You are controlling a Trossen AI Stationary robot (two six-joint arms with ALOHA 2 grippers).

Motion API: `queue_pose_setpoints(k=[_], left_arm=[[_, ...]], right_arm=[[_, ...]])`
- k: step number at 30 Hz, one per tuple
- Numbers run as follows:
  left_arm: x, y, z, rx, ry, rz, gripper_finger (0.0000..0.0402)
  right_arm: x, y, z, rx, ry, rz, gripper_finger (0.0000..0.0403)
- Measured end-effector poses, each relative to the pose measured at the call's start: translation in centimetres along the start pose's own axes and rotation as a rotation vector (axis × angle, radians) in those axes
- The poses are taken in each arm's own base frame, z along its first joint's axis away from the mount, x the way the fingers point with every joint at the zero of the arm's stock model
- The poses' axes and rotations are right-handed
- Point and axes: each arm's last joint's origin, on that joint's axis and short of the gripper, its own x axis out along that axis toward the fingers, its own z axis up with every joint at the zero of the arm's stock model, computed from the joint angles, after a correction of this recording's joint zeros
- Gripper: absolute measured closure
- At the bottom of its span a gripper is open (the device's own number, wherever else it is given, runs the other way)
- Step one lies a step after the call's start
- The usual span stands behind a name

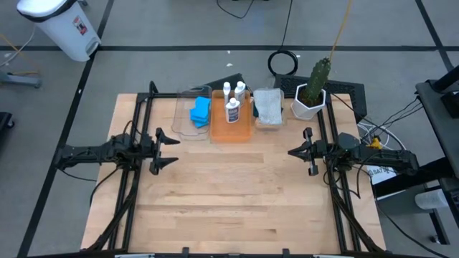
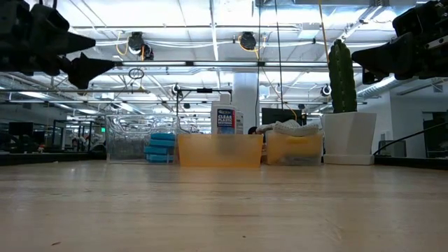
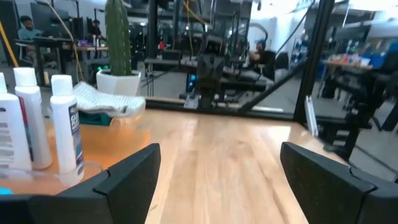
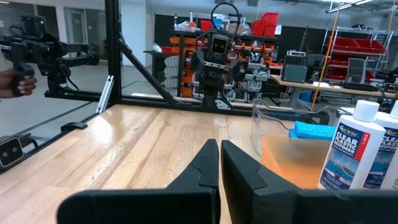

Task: Pick & Place Kitchen Items
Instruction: Return to Home Position

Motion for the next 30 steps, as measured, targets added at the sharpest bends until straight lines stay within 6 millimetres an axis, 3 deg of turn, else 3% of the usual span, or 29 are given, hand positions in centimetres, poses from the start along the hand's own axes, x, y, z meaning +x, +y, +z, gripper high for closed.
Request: queue_pose_setpoints(k=[30], left_arm=[[0.0,0.03,-0.27,0.005,0.028,0.004,0.0064]], right_arm=[[0.0,0.0,-0.01,0.0,0.0,0.0,0.0403]])
